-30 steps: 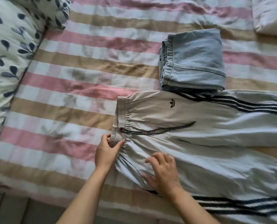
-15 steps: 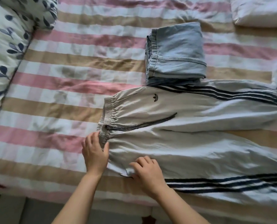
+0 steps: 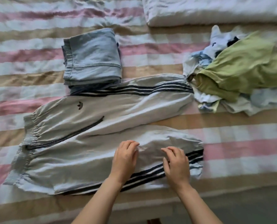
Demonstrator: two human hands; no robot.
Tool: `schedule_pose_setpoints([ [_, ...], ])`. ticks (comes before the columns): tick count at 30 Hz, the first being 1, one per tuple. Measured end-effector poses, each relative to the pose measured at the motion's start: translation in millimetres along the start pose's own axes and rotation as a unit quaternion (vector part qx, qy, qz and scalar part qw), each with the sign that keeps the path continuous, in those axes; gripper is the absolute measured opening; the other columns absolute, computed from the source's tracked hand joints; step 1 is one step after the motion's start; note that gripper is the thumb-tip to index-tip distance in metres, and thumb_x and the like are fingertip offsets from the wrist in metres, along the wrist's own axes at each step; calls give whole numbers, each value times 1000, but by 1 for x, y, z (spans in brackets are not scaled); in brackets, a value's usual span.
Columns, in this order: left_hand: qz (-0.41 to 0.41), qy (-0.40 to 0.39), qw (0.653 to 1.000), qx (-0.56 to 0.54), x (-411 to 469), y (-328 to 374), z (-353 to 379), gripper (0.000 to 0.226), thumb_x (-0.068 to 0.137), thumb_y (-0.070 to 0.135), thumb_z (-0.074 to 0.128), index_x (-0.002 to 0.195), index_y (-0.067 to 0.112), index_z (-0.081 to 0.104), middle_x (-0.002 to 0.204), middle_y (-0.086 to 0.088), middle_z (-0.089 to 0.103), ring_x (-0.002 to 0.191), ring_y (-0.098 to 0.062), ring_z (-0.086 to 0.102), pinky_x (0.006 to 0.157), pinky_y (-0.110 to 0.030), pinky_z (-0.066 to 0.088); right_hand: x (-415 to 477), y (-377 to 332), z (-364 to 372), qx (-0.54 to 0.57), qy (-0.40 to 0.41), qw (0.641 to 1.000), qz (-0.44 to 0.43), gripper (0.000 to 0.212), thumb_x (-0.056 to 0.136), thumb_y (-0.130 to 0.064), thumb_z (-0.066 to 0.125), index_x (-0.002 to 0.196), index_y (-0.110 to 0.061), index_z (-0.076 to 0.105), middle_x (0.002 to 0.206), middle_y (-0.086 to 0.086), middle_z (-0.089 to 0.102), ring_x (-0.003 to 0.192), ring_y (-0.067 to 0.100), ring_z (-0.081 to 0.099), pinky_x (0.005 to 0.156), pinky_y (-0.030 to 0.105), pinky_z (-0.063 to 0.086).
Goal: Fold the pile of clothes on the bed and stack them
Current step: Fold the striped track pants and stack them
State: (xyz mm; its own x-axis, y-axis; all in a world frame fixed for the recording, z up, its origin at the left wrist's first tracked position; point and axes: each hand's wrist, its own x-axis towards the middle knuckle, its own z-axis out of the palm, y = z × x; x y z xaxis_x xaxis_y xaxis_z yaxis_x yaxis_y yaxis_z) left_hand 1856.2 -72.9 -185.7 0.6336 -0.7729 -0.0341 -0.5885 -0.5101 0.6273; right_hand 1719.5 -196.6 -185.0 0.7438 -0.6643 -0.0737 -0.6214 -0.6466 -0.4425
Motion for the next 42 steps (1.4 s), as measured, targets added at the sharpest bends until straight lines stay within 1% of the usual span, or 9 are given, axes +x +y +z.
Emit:
schedule_pose_setpoints([
  [7, 133, -63, 988, 40, 71, 75, 80, 23, 78, 3, 67, 101, 6, 68, 104, -13, 67, 95, -33, 62, 79, -43, 51, -17, 97, -17, 49, 83, 937, 336, 42, 72, -19, 78, 103, 1, 59, 103, 22, 57, 94, 40, 53, 75, 42, 45],
  [12, 87, -189, 959, 191, 114, 97, 123, 28, 92, 36, 45, 115, 23, 56, 121, 2, 54, 118, -20, 41, 101, -36, 24, -27, 111, -15, 162, 34, 921, 353, 21, 89, -33, 57, 79, -15, 55, 77, 6, 62, 78, 31, 59, 60, 33, 39],
  [19, 151, -91, 974, 143, 110, 128, 146, 17, 66, 18, 76, 76, 10, 65, 77, -9, 63, 74, -29, 63, 75, -39, 50, -36, 144, -39, 138, 109, 900, 399, 19, 89, -29, 57, 91, -11, 55, 82, 11, 67, 71, 31, 60, 57, 38, 46],
  [23, 143, -87, 971, 173, 102, 125, 156, 28, 71, 15, 68, 99, 14, 68, 110, -11, 66, 104, -31, 63, 91, -56, 44, -28, 148, -36, 29, 158, 952, 261, 39, 75, 1, 69, 113, 0, 59, 111, 20, 59, 104, 35, 52, 87, 41, 43],
  [26, 174, -80, 962, 195, 94, 111, 150, 38, 80, 21, 45, 111, 15, 66, 126, -6, 61, 116, -28, 57, 94, -57, 40, -9, 135, -28, -62, 100, 990, 83, 43, 85, -15, 46, 125, -4, 55, 131, 17, 53, 125, 27, 39, 100, 39, 33],
  [28, 166, -106, 959, 206, 90, 101, 142, 41, 81, 25, 41, 112, 16, 66, 125, -5, 61, 116, -26, 58, 92, -54, 44, 4, 128, -23, -113, 17, 991, 67, 51, 86, -26, 34, 130, -9, 52, 137, 12, 49, 131, 26, 37, 102, 42, 33],
  [33, 156, -93, 974, 133, 95, 85, 110, 29, 77, 18, 53, 100, 12, 70, 110, -7, 68, 104, -26, 64, 88, -46, 50, 29, 119, -28, -91, -51, 986, 128, 42, 90, -27, 41, 126, -13, 56, 134, 10, 52, 126, 30, 45, 100, 53, 34],
  [38, 113, 3, 991, 65, 111, 43, 31, 23, 81, 9, 55, 99, 5, 69, 101, -11, 68, 91, -31, 63, 79, -38, 53, 78, 68, -43, 13, 39, 999, 15, 41, 87, -24, 35, 106, -7, 67, 110, 12, 64, 104, 30, 55, 86, 45, 47],
  [42, 6, 68, 995, 78, 123, -29, -50, 26, 83, 7, 49, 99, -1, 67, 97, -16, 66, 87, -36, 61, 76, -41, 52, 156, 21, -41, 38, 12, 998, -55, 19, 86, -4, 56, 99, -6, 69, 99, 12, 66, 94, 33, 59, 80, 46, 49],
])
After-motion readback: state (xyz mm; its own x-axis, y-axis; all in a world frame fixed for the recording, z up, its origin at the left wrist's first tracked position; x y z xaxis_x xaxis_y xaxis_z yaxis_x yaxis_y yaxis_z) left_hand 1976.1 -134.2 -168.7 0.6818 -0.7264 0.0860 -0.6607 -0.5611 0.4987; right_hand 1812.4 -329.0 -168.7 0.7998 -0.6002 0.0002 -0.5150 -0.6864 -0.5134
